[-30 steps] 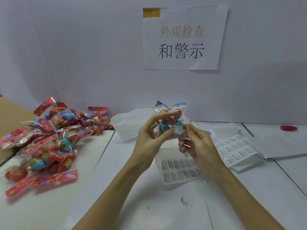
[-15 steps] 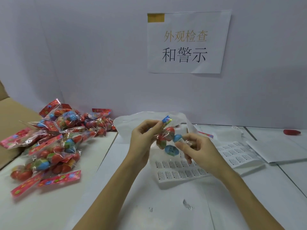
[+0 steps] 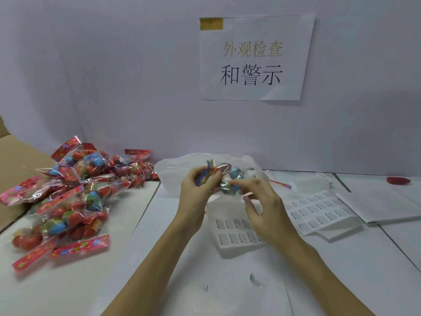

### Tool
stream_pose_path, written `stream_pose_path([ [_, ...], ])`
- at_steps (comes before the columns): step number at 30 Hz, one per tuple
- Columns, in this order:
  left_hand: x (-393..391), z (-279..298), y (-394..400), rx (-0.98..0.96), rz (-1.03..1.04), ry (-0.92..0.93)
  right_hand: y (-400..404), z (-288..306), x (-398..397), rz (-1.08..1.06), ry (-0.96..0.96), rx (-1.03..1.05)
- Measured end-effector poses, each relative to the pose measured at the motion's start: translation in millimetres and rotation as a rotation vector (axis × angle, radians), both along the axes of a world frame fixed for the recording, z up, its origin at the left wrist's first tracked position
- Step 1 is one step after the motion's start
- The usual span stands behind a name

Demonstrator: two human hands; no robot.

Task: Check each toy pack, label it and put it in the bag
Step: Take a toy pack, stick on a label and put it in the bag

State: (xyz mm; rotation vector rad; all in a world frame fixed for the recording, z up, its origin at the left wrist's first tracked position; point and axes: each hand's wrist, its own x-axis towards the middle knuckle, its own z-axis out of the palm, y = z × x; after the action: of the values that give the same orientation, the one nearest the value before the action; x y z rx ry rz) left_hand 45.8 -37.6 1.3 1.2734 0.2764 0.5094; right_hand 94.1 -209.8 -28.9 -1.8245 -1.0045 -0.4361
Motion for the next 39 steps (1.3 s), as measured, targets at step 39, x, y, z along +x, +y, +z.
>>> stream_pose_path([
  [39,2,-12,9,0.513,0.256,-0.016,-109,50,46,0.432,1.116,1.093],
])
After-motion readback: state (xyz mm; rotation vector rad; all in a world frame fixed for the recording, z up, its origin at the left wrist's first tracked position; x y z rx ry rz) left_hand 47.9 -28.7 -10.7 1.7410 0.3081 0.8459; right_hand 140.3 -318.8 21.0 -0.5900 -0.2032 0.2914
